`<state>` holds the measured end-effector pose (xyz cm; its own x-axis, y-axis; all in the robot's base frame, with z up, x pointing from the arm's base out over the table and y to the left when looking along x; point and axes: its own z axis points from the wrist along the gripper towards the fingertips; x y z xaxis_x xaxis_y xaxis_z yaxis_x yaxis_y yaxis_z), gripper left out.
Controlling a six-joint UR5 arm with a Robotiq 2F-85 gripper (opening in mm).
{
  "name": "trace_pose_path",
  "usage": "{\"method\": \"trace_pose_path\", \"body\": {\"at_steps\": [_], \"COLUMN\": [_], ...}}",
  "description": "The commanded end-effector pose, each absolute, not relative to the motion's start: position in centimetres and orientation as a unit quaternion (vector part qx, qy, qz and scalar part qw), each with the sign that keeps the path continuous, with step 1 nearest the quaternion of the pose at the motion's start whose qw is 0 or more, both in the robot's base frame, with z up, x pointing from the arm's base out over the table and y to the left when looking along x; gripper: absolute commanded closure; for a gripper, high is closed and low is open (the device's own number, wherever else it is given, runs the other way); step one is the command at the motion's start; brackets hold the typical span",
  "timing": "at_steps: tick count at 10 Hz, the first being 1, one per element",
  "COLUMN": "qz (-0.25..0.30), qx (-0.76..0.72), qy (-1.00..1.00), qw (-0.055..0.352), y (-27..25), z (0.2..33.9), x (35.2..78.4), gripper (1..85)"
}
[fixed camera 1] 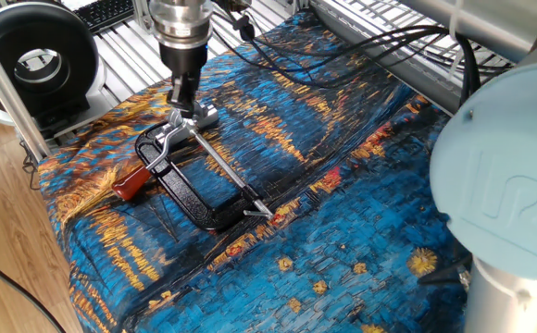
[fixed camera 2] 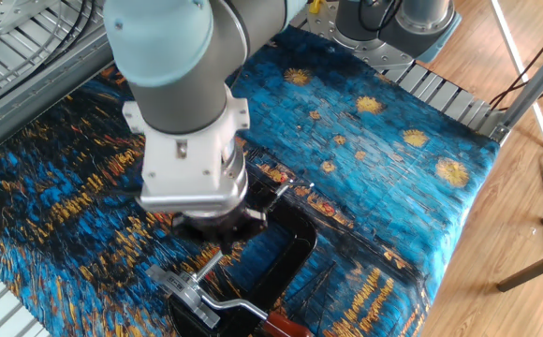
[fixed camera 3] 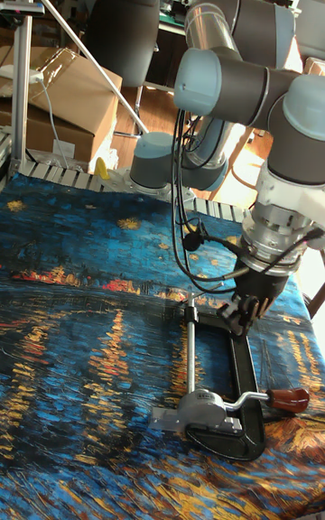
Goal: Pull up the lever
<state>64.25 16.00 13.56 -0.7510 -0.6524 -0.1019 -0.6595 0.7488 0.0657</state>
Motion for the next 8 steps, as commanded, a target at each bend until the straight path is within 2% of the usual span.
{"method": "trace_pose_path", "body": {"at_steps": [1, 3, 5, 8], "qz": [0.054, 0.024, 0.024, 0.038], "qx": [-0.392, -0.405, -0.46, -0.497], "qy": [0.917, 0.913, 0.886, 0.865], "qw": [0.049, 0.044, 0.06, 0.054], "y": [18.6, 18.6, 19.3, 20.1], "z": [12.9, 12.2, 11.0, 10.2], "x": [66.6, 68.1, 69.2, 68.7], "gripper": [84.3, 84.3, 84.3, 83.0]}}
